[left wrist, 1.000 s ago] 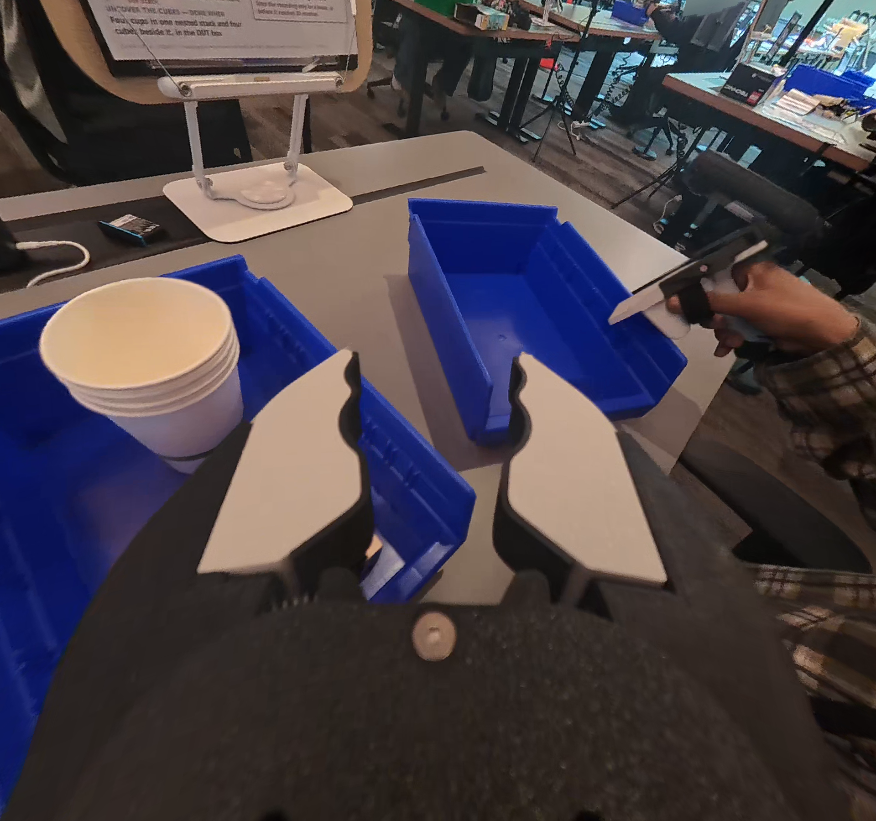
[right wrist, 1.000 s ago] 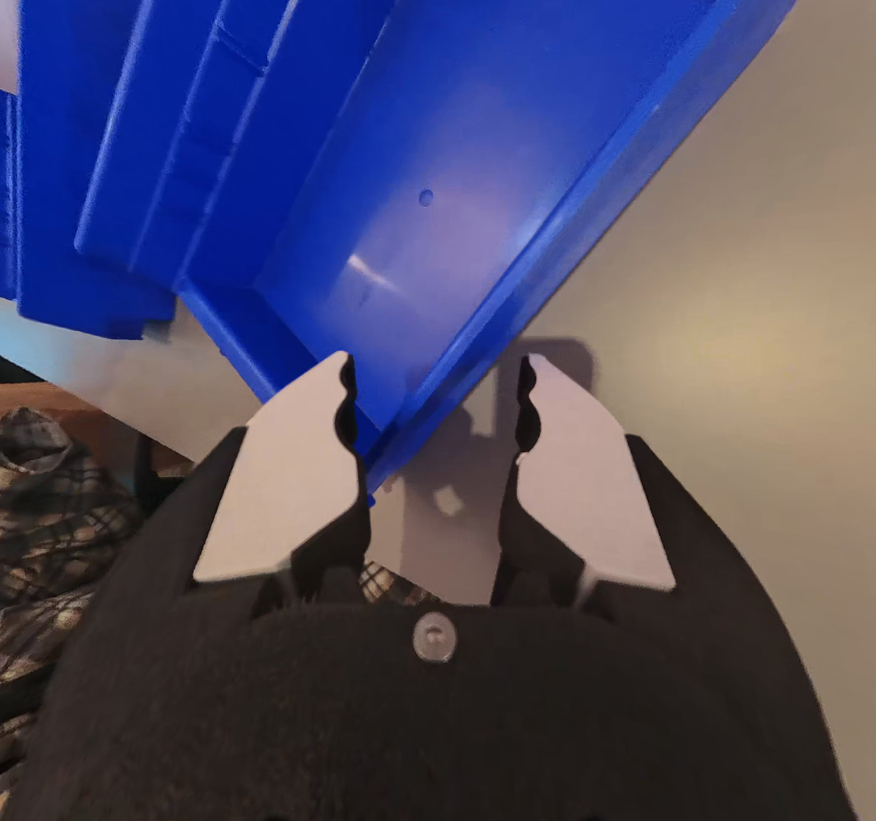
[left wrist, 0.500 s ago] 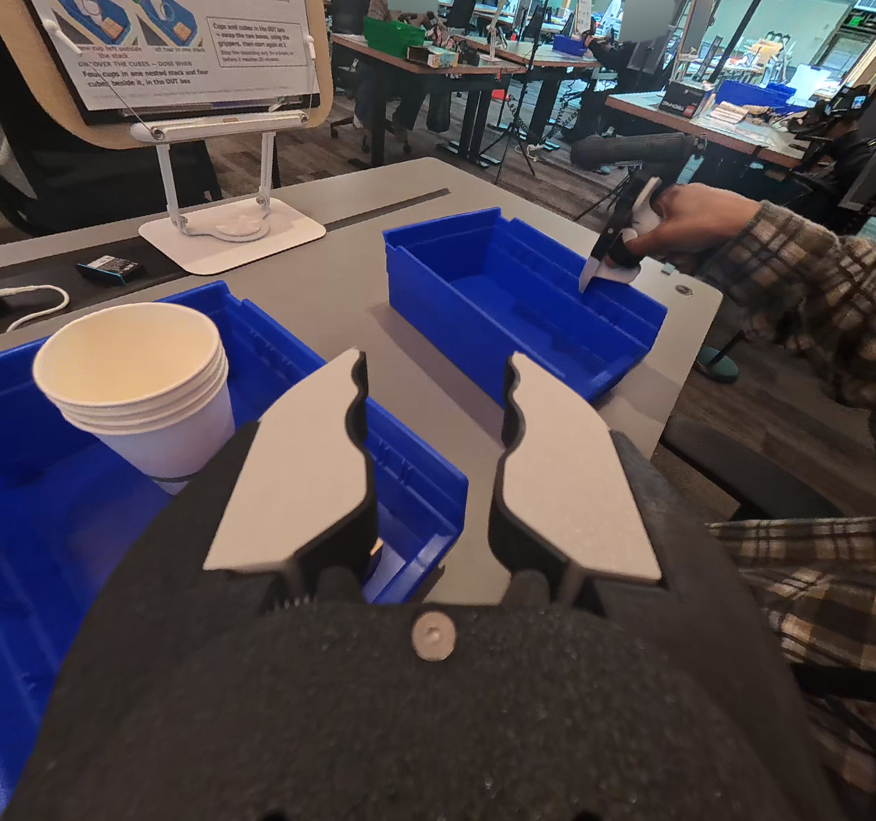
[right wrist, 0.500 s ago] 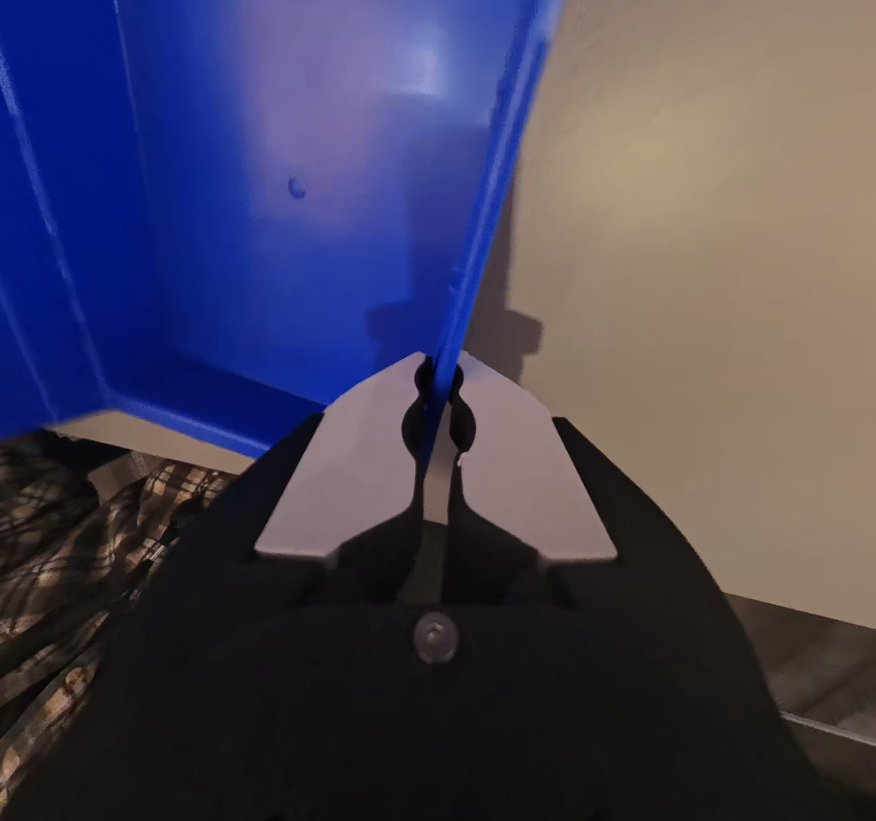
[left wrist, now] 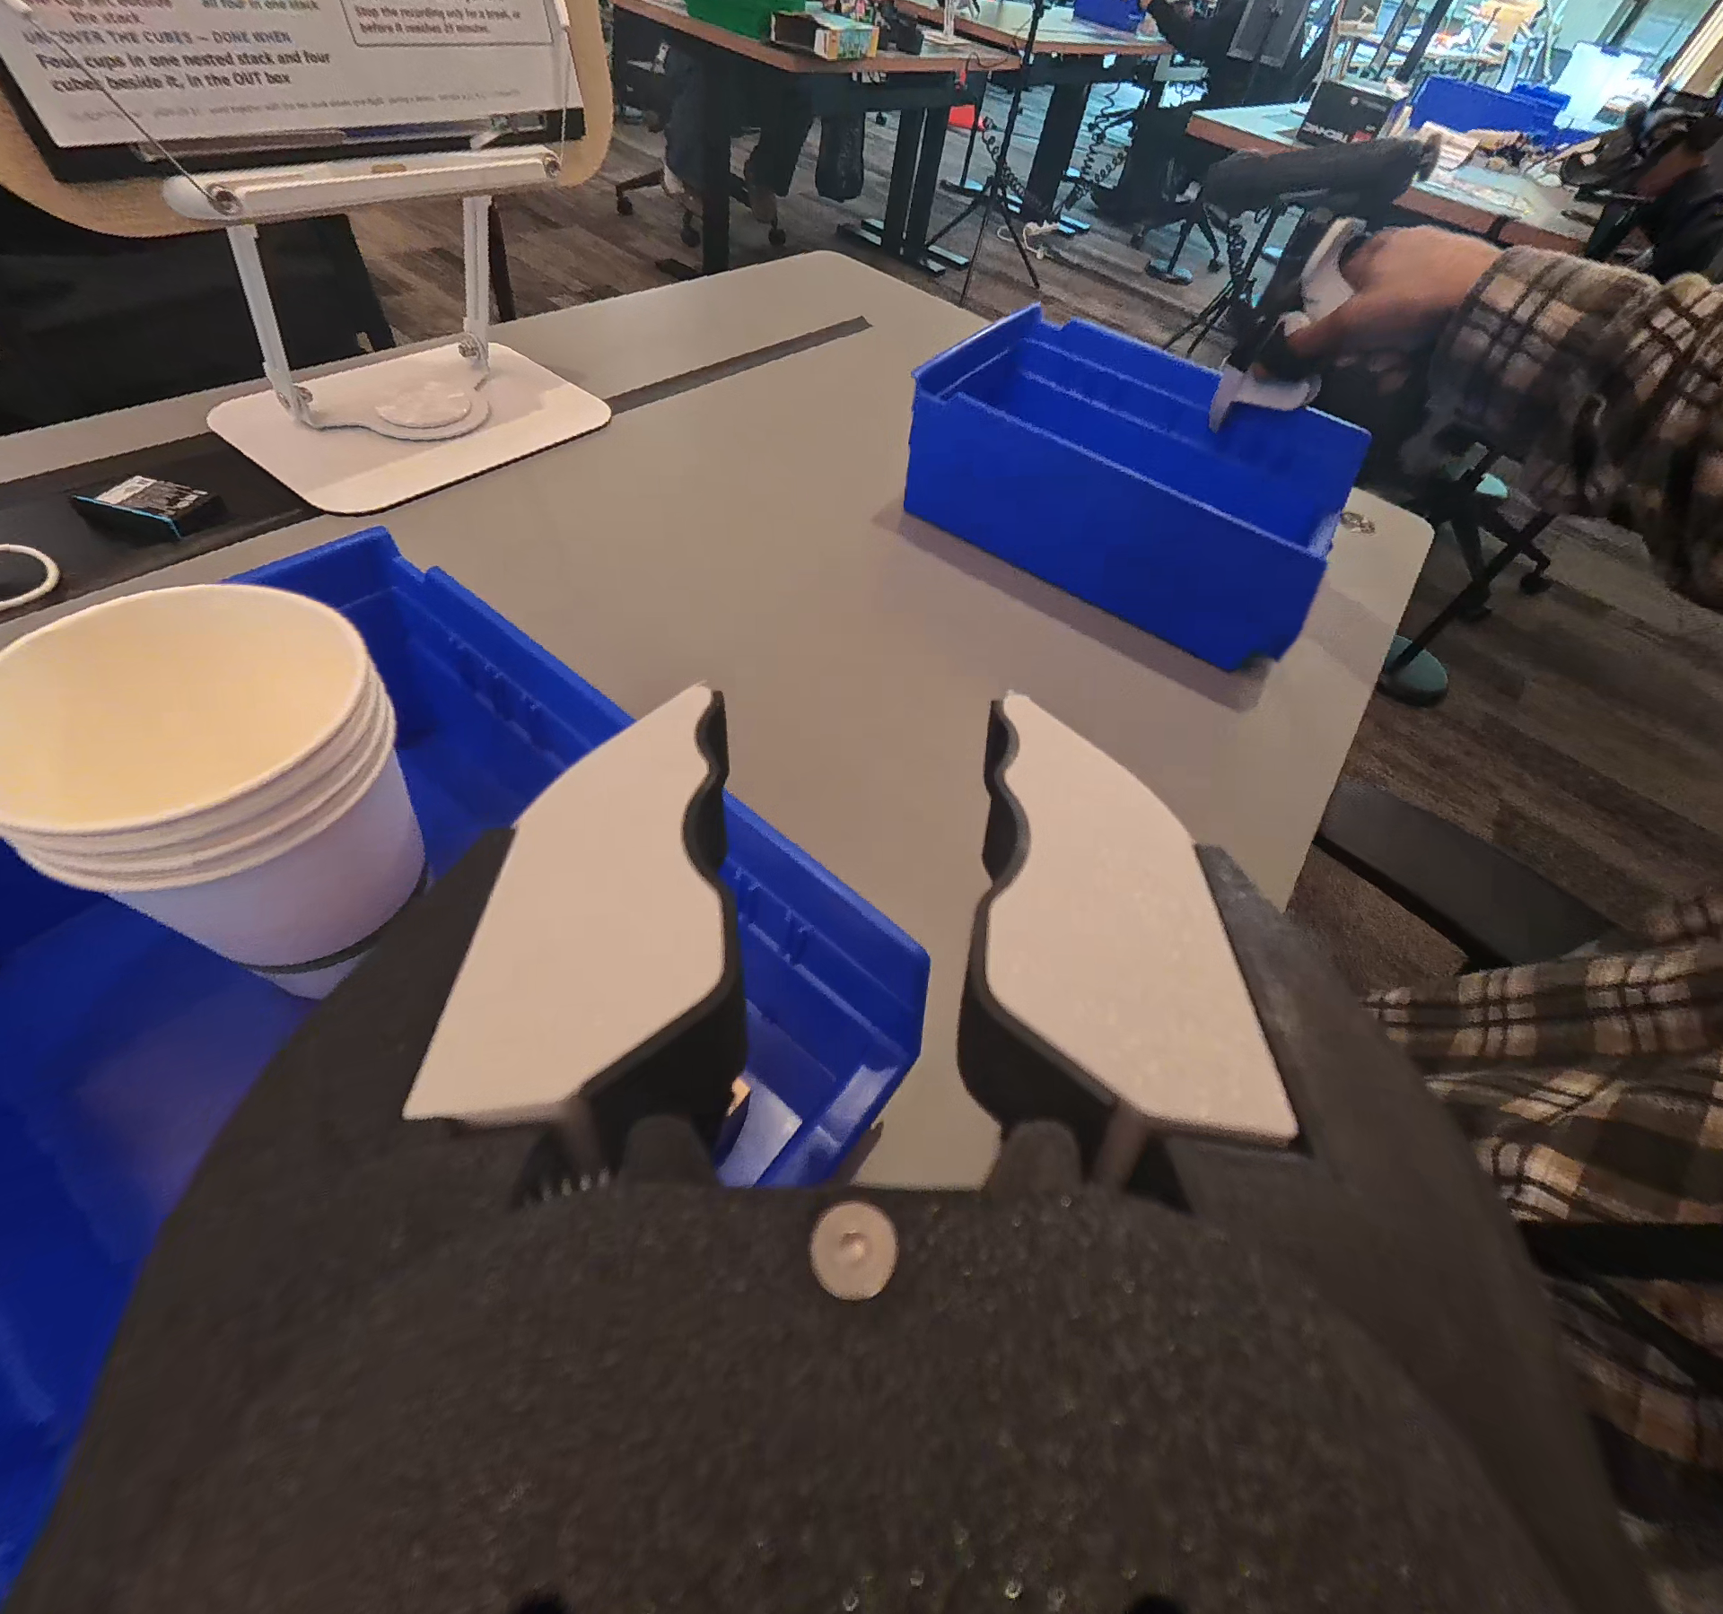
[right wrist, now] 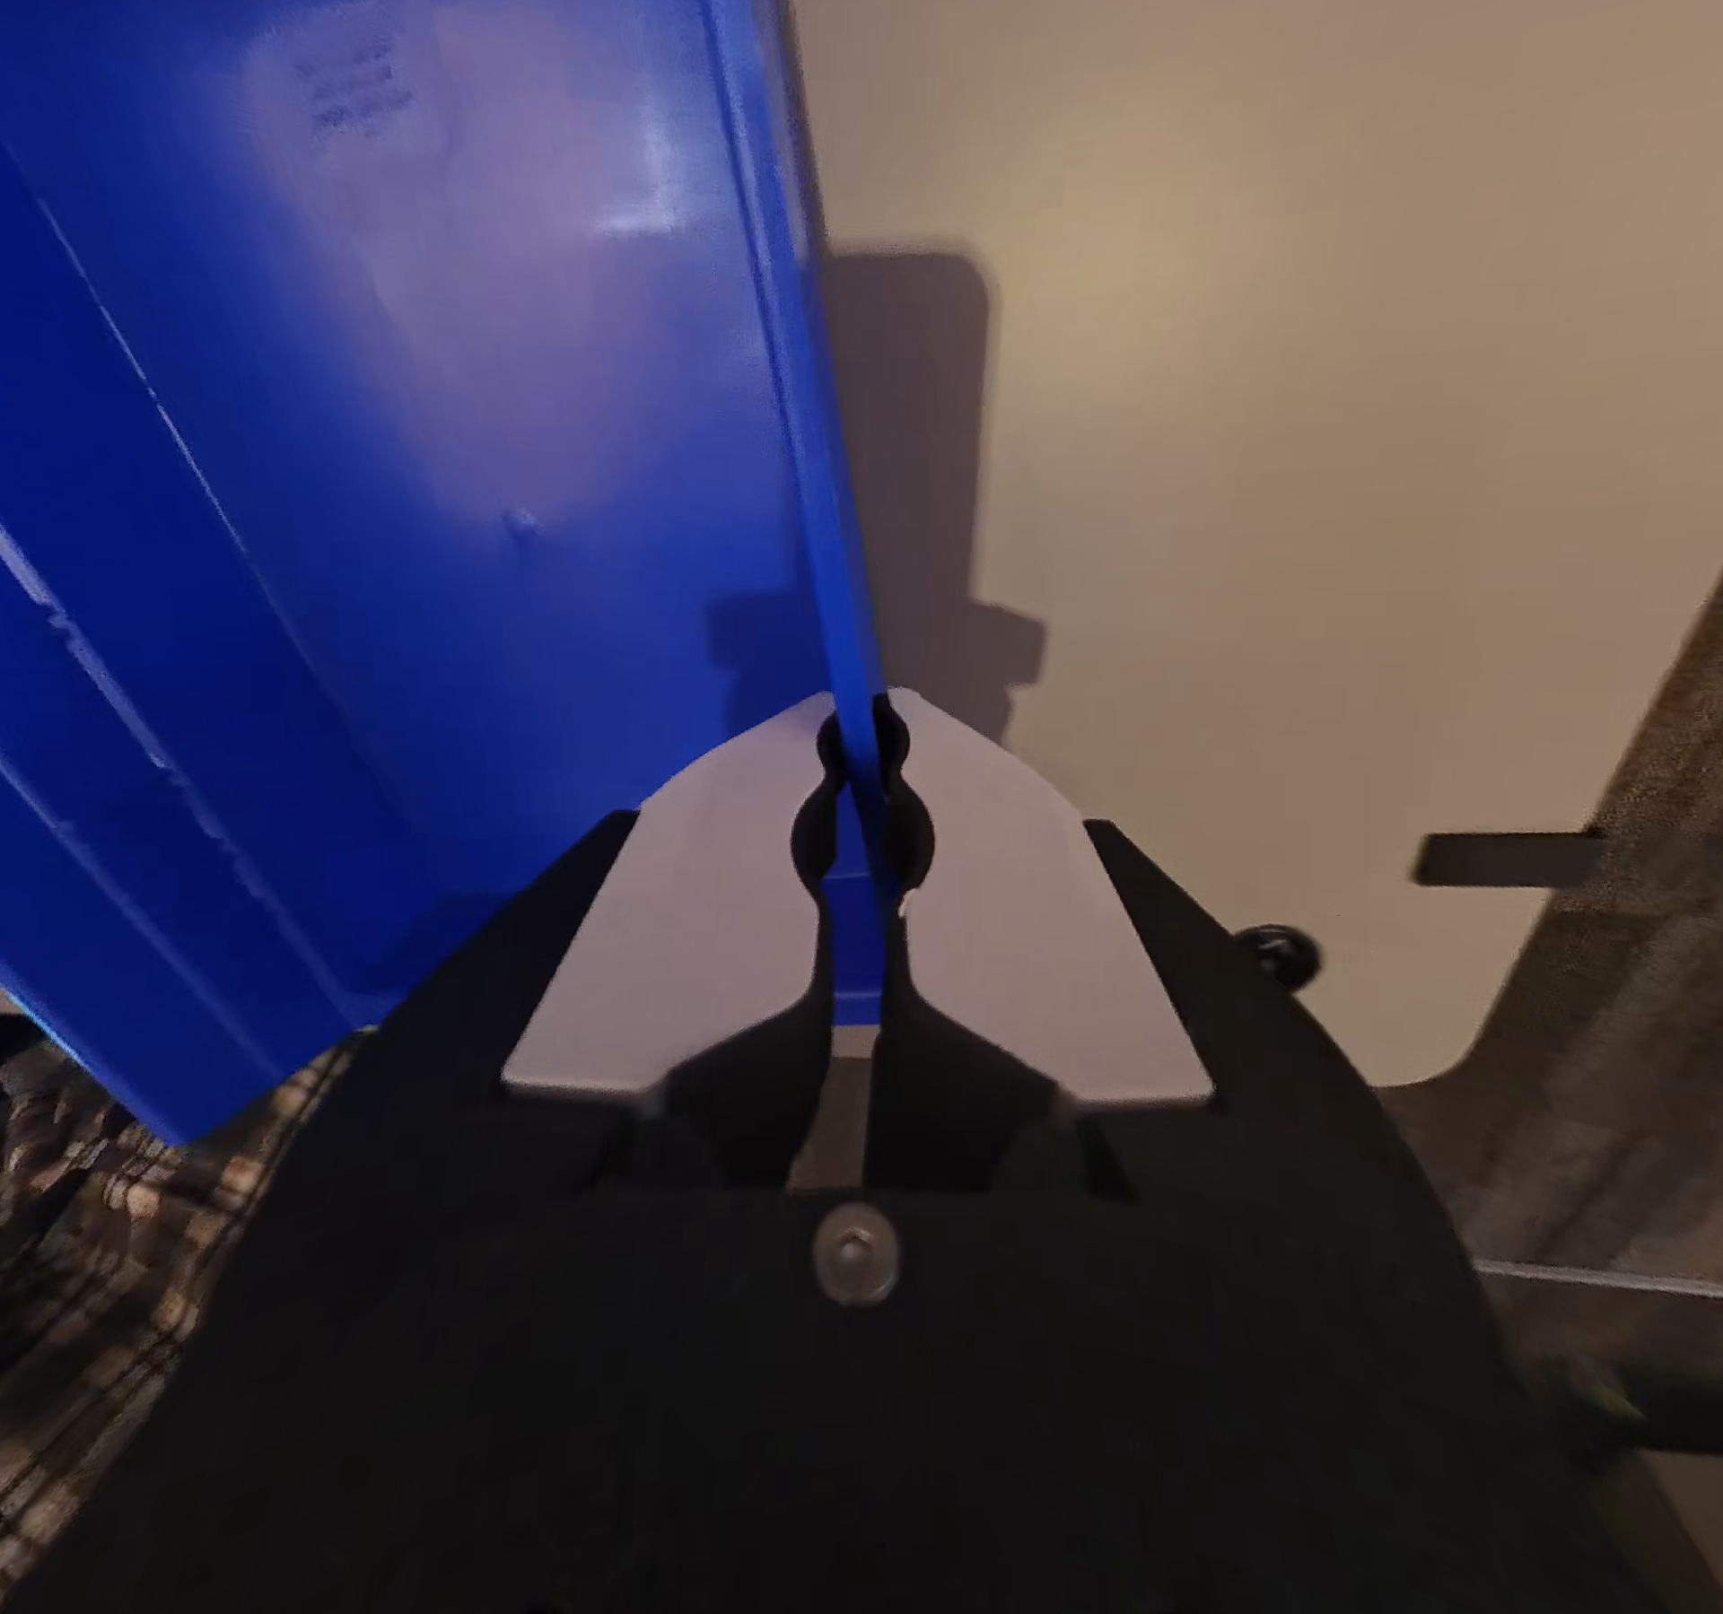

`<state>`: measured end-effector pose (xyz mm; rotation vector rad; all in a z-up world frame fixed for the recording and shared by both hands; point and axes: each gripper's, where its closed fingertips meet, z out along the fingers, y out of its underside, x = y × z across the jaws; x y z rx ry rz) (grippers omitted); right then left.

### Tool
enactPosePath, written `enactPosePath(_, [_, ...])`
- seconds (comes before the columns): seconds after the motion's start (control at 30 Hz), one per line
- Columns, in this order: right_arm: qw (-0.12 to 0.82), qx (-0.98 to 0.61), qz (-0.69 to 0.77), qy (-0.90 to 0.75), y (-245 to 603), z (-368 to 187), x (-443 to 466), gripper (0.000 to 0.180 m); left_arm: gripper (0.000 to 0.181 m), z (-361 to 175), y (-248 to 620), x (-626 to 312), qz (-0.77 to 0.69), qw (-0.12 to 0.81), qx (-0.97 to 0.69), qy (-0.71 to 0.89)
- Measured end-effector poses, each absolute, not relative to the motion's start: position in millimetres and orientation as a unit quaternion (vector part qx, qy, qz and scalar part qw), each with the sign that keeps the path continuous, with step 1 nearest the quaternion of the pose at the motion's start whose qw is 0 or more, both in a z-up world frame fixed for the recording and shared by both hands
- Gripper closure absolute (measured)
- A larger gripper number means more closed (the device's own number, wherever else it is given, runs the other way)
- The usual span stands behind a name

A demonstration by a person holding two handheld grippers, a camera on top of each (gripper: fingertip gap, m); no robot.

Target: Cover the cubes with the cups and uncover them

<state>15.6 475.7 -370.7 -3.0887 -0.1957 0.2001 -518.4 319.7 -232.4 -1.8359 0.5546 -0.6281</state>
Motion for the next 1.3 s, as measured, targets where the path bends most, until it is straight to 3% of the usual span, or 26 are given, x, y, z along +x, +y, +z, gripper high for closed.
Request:
enactPosePath(0.47, [0.027, -0.995, 0.049, -0.086, 537, -375, 123, 0.175, 0.131, -258, 339, -505, -0.248, 0.505, -0.792, 0.236])
enactPosePath(0.93, [0.043, -0.998, 0.053, -0.013, 546, -377, 146, 0.172, 0.132, -252, 346, -519, -0.25, 0.521, -0.79, 0.208])
enactPosePath(1.13, [0.108, -0.991, 0.072, 0.028, 542, -334, 139, 0.151, 0.132, -239, 332, -527, -0.239, 0.538, -0.781, 0.209])
enactPosePath(1.3, [0.303, -0.941, 0.135, -0.069, 548, -236, 66, 0.141, 0.132, -226, 327, -538, -0.236, 0.559, -0.769, 0.2])
